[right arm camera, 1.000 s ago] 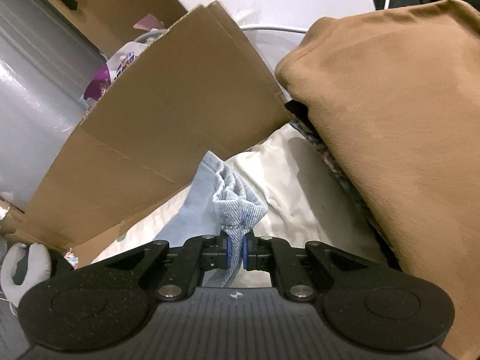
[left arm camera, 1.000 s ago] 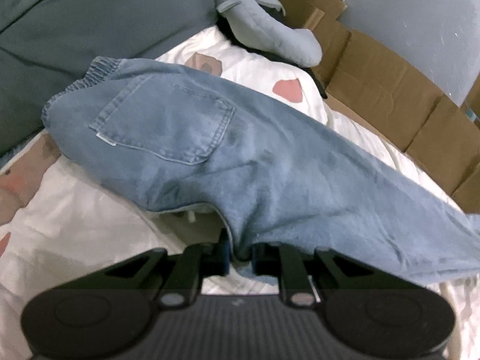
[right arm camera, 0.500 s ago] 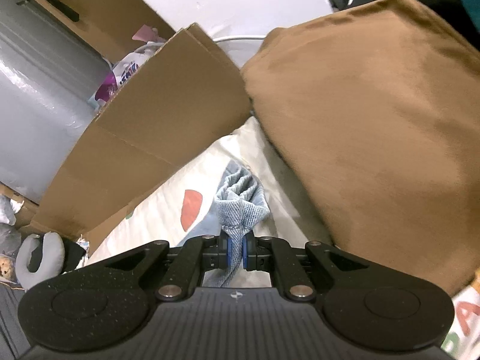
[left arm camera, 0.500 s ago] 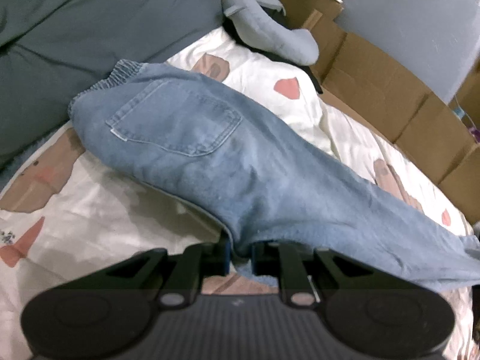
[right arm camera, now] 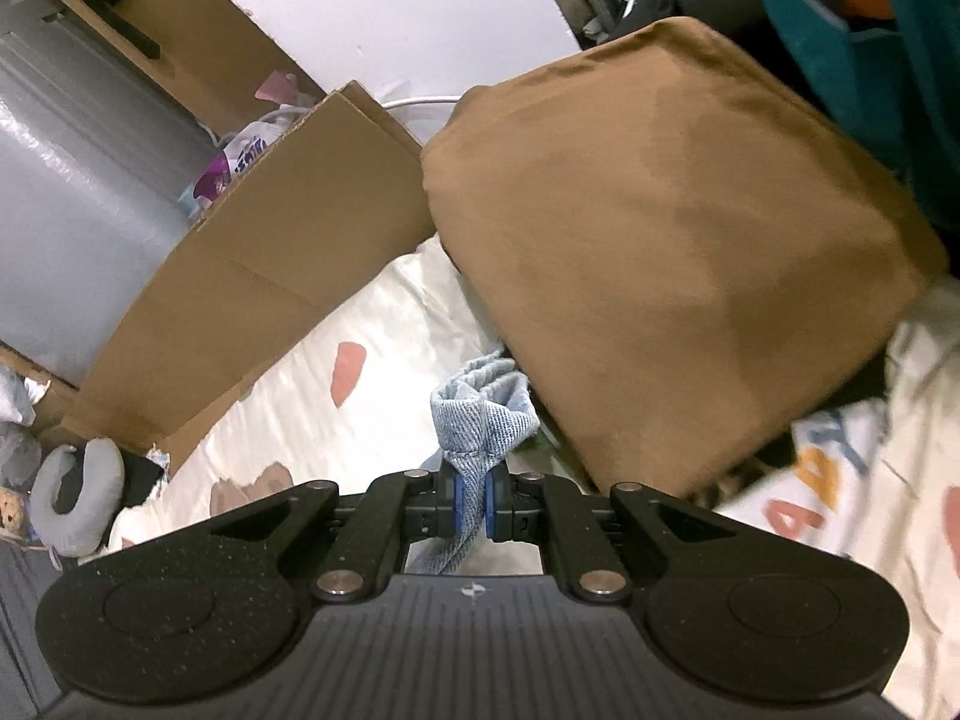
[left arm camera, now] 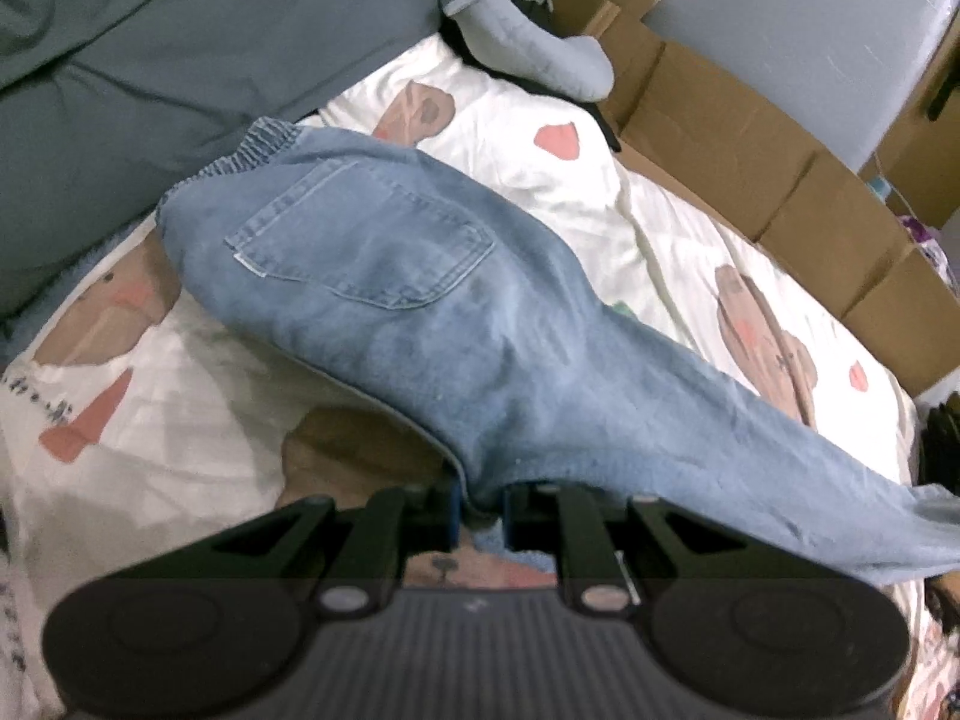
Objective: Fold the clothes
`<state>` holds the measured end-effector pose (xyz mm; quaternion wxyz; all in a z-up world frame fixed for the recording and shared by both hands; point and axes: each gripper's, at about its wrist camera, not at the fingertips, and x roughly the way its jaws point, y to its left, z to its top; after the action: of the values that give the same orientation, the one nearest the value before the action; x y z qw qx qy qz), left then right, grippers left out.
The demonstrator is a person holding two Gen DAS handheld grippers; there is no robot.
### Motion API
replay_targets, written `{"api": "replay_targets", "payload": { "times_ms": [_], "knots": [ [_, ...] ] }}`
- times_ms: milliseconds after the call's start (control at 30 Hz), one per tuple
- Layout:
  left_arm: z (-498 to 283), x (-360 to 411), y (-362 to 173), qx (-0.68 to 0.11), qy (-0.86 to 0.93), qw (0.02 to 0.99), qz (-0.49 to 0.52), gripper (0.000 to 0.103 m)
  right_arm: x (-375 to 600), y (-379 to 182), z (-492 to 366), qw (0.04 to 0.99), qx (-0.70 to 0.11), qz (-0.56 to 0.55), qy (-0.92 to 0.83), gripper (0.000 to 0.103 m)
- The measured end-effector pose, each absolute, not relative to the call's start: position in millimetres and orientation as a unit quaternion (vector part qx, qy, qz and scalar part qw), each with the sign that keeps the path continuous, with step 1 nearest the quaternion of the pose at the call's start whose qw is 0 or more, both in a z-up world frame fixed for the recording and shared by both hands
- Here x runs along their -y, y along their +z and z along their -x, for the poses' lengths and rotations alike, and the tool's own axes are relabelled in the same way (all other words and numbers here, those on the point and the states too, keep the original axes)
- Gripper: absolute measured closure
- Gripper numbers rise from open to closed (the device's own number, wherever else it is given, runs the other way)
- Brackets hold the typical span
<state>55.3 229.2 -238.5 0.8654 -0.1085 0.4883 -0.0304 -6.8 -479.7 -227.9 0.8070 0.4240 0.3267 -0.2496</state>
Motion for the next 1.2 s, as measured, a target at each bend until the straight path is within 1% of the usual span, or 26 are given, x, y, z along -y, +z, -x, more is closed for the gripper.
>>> {"api": "replay_targets", "payload": {
  "times_ms": [233,800,1200],
  "knots": [
    [-43,-230,-239,-0.499,-0.034,0.859,0.107,0.090,472,-225,53,0.803,-0.337,-0.418,-0.257,0.098],
    [-20,-208,-240,-0.525,-0.024,0.847,0.083,0.090,476,-266,165,0.775,-0.340,-0.459,-0.270,0.098],
    [-1,-210,-257,-0.534,-0.033,0.840,0.088,0.090,474,-278,196,0.767,-0.360,-0.446,-0.289,0.098]
  ]
}}
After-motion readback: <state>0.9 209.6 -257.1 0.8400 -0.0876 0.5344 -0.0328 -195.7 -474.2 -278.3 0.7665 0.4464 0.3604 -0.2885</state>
